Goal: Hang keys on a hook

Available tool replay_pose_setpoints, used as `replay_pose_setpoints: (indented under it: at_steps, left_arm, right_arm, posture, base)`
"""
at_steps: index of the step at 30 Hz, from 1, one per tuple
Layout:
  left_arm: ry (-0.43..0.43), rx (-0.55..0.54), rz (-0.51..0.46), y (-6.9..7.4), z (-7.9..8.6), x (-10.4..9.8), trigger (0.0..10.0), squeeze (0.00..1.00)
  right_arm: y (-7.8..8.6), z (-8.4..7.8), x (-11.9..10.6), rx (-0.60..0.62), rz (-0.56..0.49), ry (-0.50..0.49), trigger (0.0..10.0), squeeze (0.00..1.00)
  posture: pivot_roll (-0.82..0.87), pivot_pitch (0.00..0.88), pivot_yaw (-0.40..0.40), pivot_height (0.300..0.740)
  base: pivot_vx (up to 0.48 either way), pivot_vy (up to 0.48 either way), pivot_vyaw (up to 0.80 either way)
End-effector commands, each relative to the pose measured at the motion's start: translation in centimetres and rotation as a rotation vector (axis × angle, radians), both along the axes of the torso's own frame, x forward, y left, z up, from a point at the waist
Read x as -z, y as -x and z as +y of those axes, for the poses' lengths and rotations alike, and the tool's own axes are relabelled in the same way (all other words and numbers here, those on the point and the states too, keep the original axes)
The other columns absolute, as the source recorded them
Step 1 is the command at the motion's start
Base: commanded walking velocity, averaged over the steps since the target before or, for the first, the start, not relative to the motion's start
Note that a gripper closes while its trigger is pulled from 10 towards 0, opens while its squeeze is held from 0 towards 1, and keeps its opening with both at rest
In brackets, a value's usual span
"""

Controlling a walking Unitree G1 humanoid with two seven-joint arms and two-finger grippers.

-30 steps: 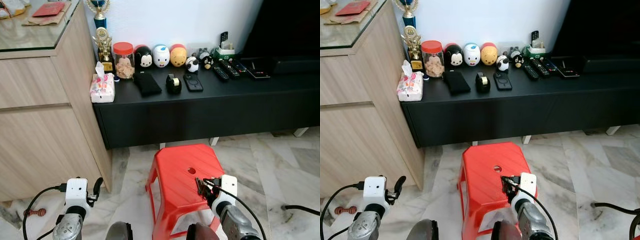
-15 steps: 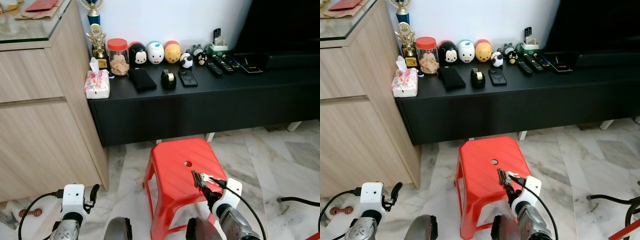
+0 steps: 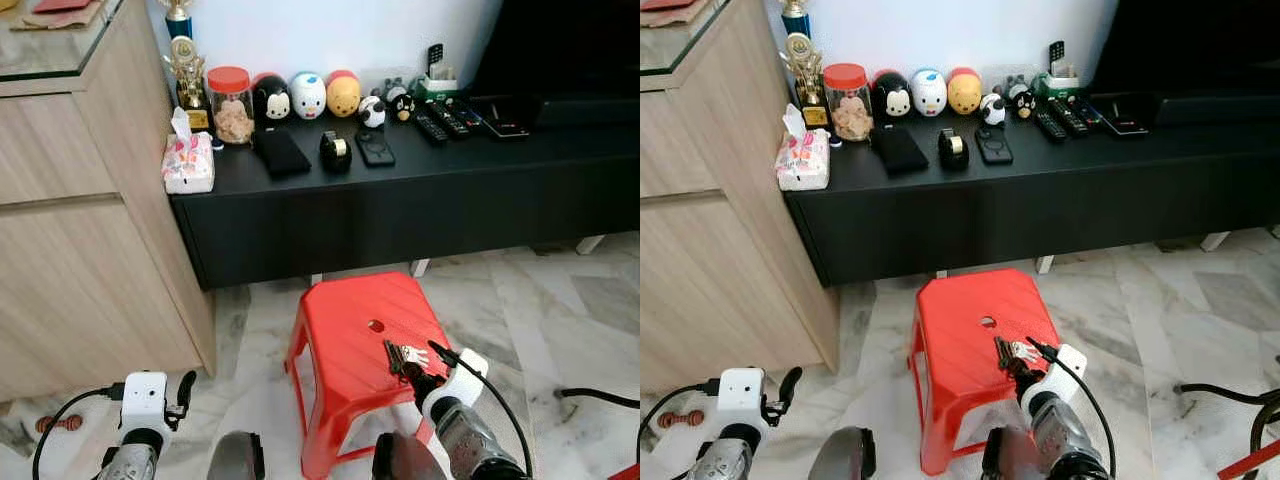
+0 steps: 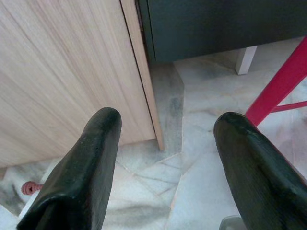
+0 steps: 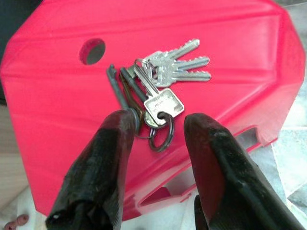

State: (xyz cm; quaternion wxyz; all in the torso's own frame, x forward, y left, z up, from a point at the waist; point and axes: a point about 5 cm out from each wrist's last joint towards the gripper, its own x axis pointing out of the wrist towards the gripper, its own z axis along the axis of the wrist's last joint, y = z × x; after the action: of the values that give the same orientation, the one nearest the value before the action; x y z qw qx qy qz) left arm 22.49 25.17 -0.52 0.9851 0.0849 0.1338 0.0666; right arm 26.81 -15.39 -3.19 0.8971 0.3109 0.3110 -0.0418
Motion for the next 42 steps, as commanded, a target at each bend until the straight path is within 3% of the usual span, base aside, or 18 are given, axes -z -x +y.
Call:
replay_pose_setpoints:
  at_steps: [1,35,36,37,40,42]
  left_arm:
    - [-0.004,0.009,0.019,0.4,-0.4,0.4,10.0,0.0]
    - [0.005,-0.003,0.04,2.9,-1.3,1.2,10.0,0.0]
    - [0.006,-0.005,0.043,3.1,-1.3,1.2,10.0,0.0]
    - [0.006,-0.006,0.044,3.1,-1.3,1.2,10.0,0.0]
    - [0.009,-0.008,0.047,3.3,-1.4,1.3,10.0,0.0]
    - [0.01,-0.008,0.049,3.4,-1.4,1.3,10.0,0.0]
  right_arm:
    - [-0.1,0.2,0.0,-0.037,0.01,0.005,10.0,0.0]
    - [-0.4,0.5,-0.4,-0.104,-0.015,-0.006,10.0,0.0]
    - [-0.4,0.5,-0.4,-0.104,-0.016,-0.007,3.4,0.0]
    - [-0.4,0.5,-0.3,-0.103,-0.017,-0.008,3.4,0.0]
    - [-0.4,0.4,-0.3,-0.102,-0.02,-0.009,0.0,0.0]
    - [-0.4,0.4,-0.3,-0.102,-0.022,-0.01,0.0,0.0]
  posture:
    - [0.21,0.113,-0.076,0.594]
    - [0.21,0.196,-0.102,0.594]
    - [0.21,0.197,-0.103,0.594]
    - [0.21,0.197,-0.103,0.594]
    - [0.21,0.198,-0.103,0.594]
    - [0.21,0.198,-0.103,0.594]
  base:
    - [0.0,0.0,0.0]
    - [0.0,0.0,0.0]
    - [0.0,0.0,0.0]
    - [0.0,0.0,0.0]
    - [0.0,0.0,0.0]
    - [0.0,0.0,0.0]
